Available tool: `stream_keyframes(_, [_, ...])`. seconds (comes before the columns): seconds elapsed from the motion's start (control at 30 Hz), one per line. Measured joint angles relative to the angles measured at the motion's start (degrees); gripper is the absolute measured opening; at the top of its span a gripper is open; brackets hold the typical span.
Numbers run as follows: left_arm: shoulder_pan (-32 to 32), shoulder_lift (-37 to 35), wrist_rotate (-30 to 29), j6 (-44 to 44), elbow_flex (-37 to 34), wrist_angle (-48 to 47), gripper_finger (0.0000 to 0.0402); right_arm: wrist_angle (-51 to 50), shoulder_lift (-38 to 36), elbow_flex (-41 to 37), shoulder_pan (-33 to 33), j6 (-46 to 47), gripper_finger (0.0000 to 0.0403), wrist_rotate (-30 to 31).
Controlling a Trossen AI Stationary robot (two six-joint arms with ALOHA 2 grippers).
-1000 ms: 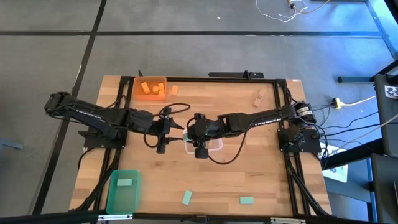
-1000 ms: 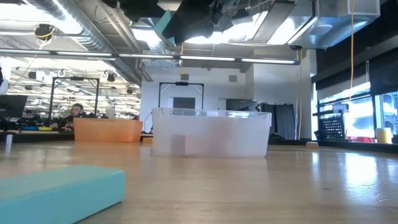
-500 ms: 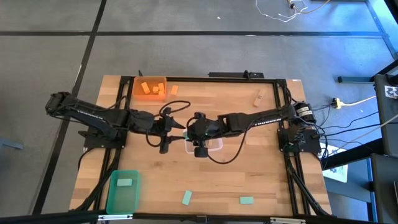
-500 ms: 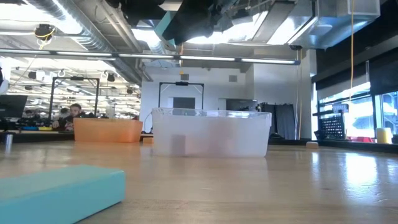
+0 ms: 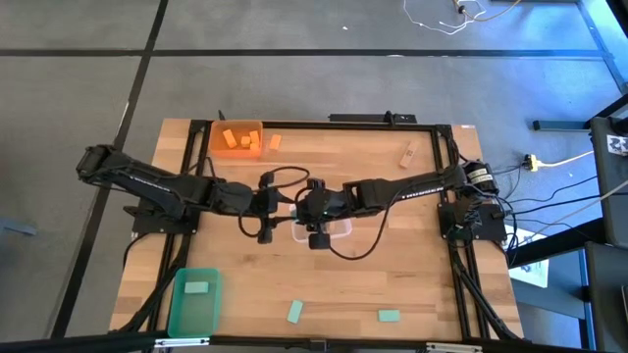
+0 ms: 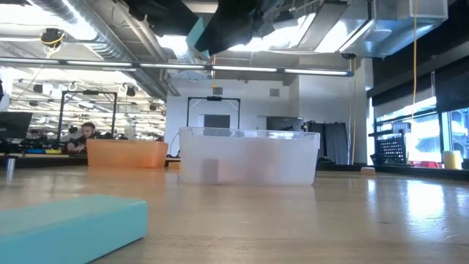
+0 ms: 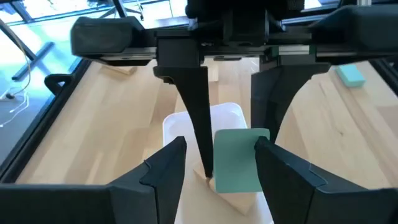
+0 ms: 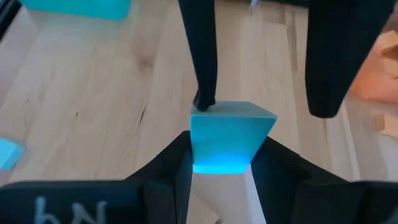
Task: Sort & place blocks by color
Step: Put the blue block into the green bin
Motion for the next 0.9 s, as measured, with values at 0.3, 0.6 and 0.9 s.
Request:
stream_keyframes(0.3, [-0.63, 1.1, 0.39, 0.13, 0.02, 1.71, 0.0183, -0.41, 0.0, -0.04, 0.04, -0.65, 0.0129, -0.28])
stream_keyframes(0.6, [-1.9, 0.64, 0.68, -0.02, -0.03, 1.91, 0.0183, 0.49, -0.07, 0.28, -0.05, -0.53, 0.0129, 0.25])
stream_keyframes(0.9, [-1.84, 1.12, -1.12, -0.01, -0.02, 2.02, 0.0183, 0.4, -0.07, 0.26, -0.07, -0.58, 0.0129, 0.24])
